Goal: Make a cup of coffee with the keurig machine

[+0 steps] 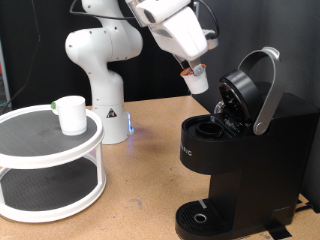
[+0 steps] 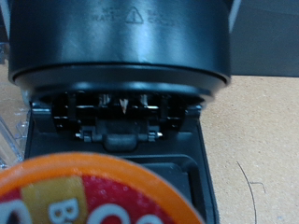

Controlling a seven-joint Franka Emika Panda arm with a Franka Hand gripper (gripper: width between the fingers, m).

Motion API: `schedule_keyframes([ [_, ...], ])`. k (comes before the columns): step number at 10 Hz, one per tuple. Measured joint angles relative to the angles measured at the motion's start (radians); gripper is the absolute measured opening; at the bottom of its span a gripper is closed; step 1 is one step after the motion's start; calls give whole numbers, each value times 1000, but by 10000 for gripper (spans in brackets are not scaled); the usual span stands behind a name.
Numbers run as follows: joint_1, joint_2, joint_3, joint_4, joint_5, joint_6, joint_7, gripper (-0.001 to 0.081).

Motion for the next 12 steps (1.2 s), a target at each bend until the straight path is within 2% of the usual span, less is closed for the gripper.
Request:
schedule_keyframes([
  [5,5,36,50,-18,0,65,11,470],
  [12,6,54,64,-48,2,118,11,470],
])
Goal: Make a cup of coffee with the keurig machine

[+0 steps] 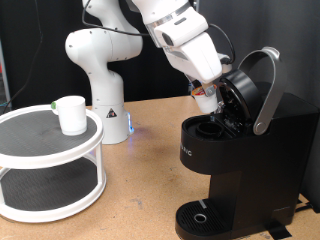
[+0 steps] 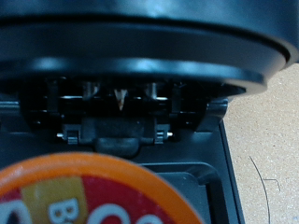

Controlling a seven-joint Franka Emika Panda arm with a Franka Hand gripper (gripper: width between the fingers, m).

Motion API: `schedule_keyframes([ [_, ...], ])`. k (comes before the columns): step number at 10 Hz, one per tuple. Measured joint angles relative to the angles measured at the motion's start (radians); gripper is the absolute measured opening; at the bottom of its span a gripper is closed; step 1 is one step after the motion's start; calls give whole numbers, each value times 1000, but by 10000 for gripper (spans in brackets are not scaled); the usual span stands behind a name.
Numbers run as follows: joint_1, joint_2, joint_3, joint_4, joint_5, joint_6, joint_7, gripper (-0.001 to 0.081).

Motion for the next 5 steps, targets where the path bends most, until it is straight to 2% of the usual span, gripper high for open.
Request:
schedule_keyframes([
  [5,0,34,30,-21,0,65,0,470],
])
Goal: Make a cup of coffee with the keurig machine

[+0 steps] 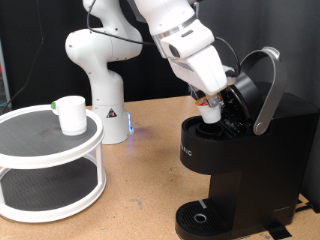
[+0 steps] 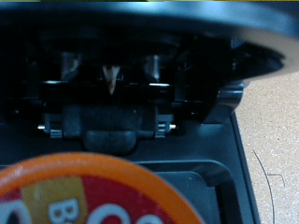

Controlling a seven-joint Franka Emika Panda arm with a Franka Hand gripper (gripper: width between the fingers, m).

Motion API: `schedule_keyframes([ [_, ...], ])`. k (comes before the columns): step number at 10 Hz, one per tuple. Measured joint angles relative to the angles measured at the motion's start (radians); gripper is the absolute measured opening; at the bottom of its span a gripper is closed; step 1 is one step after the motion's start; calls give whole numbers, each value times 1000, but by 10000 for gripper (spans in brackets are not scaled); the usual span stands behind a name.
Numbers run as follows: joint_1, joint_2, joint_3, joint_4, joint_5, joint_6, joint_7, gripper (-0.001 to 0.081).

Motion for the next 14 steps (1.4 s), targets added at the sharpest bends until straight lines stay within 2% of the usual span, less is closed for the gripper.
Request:
schedule_keyframes([
  [6,0,31,21,-4,0,28,0,470],
  [14,0,33,23,-5,-18,28,0,470],
])
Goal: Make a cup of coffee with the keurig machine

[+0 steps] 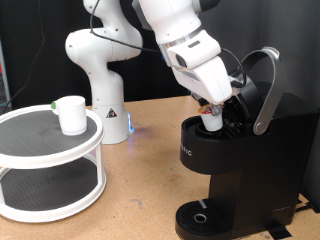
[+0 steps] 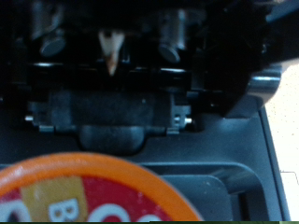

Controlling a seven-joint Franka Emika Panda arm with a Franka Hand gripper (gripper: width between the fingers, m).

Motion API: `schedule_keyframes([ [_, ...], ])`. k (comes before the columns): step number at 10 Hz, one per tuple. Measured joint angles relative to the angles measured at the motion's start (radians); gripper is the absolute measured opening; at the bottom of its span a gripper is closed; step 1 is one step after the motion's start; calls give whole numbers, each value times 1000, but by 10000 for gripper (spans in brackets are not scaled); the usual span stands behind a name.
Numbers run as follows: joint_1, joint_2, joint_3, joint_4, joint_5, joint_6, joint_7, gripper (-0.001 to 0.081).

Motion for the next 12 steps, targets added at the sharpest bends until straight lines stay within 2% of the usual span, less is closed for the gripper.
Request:
schedule_keyframes([
  [8,-4,0,0,-9,-20,1,4,470],
  [12,-4,16,11,-15,-51,36,51,470],
])
